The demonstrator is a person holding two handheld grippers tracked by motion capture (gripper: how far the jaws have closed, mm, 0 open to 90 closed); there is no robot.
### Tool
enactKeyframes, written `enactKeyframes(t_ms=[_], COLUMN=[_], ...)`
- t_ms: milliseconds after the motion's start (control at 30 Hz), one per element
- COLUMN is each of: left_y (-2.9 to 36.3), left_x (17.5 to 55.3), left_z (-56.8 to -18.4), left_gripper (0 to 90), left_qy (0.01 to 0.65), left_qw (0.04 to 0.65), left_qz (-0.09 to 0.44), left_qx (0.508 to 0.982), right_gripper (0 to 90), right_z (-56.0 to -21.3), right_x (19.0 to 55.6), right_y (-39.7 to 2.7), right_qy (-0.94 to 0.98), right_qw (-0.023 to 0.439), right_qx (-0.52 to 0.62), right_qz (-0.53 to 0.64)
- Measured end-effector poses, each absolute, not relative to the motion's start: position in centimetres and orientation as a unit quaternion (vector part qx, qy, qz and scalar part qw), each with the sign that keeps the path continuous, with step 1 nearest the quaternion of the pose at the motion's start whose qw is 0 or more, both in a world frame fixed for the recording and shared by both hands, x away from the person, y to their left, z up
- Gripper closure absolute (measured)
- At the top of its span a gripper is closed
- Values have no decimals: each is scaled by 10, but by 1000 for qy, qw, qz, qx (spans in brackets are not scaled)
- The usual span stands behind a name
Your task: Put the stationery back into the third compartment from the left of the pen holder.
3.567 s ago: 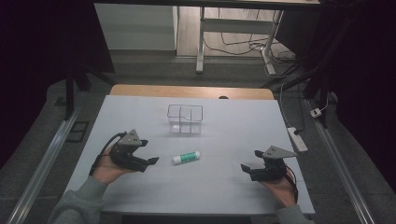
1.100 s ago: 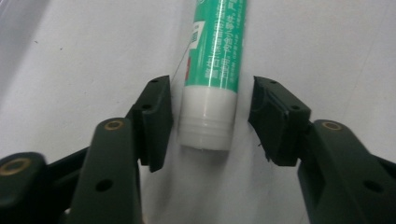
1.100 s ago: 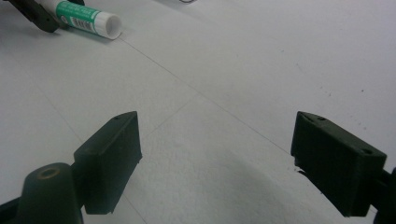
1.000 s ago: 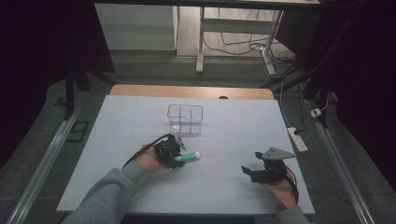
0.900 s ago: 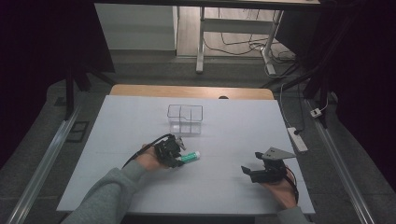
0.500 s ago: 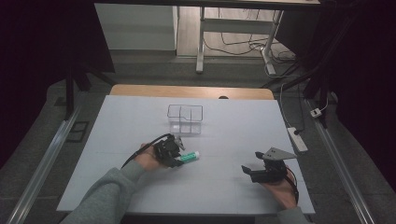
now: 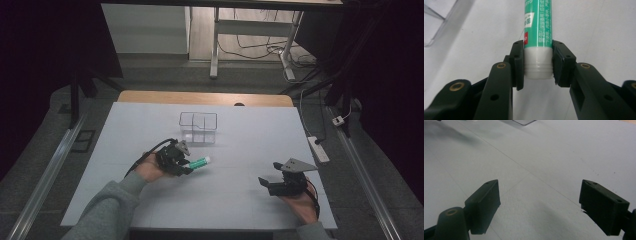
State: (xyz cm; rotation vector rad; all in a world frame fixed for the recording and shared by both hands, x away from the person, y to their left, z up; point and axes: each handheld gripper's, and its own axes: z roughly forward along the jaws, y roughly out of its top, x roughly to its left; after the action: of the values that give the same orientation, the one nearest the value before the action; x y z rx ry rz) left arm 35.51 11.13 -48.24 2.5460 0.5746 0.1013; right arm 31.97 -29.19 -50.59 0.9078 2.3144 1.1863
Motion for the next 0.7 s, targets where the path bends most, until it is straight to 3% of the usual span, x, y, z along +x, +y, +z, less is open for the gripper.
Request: enactKeyframes(t_ms=[700], left_y=[119], left_x=[344], left_z=[-472], left_gripper=[643], left_qy=[213], left_qw=[292], left_qz=[52], left_qx=[931], right_gripper=[169], right_z=[-503], right_x=[315], right_y=[-283], right_qy=[816], right_qw=[197], right_qx=[310], right_qz=[445])
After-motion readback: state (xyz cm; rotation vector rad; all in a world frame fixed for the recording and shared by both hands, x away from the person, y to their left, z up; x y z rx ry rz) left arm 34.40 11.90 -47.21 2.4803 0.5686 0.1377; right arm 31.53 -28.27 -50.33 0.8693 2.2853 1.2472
